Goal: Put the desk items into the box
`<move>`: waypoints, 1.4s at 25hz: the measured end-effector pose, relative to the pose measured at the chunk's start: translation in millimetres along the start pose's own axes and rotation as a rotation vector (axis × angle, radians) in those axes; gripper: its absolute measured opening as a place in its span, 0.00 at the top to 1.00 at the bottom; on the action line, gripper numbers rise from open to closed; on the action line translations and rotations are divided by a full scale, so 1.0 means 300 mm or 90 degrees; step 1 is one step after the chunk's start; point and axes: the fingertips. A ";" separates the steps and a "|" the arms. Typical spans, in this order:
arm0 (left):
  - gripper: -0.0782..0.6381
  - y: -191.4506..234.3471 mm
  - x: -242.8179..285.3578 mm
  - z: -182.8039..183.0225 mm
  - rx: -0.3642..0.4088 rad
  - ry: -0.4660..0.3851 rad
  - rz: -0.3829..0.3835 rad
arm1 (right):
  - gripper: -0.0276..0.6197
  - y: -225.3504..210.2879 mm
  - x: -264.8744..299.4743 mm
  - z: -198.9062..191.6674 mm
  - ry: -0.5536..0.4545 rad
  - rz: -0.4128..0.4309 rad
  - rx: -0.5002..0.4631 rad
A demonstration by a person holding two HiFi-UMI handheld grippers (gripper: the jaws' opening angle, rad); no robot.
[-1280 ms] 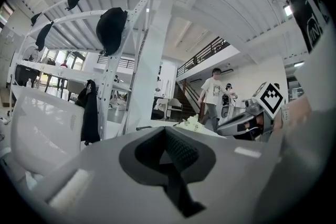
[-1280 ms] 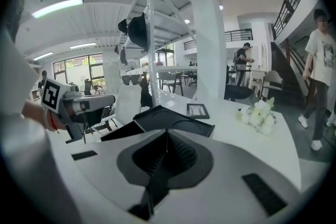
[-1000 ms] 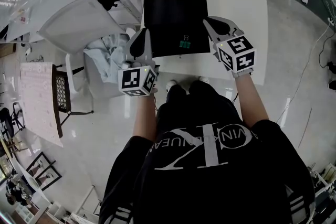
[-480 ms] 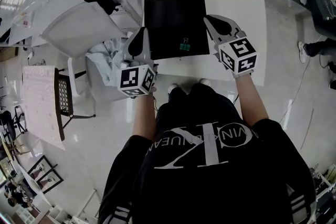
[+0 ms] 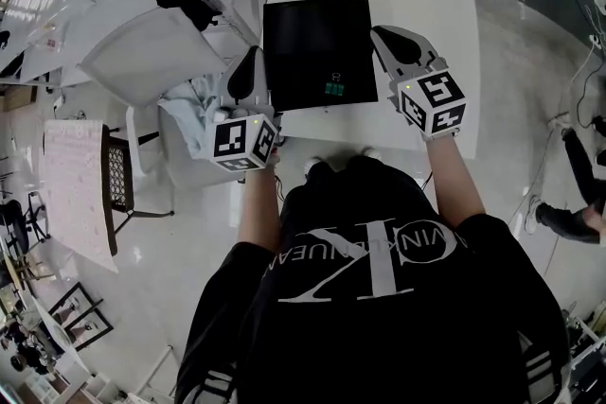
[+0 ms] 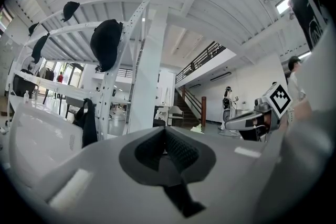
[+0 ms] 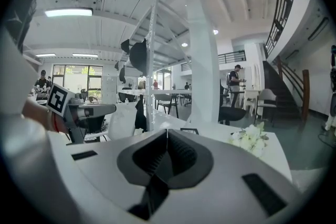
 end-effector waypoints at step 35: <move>0.90 0.010 0.018 0.072 0.020 -0.029 0.002 | 0.93 -0.020 -0.040 0.071 -0.068 -0.012 -0.012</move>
Point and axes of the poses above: the fingertips, and each gripper's own axes: x forward along the fingers, y to its left, z out of its top, and after that the axes turned 9 degrees about z, right-handed
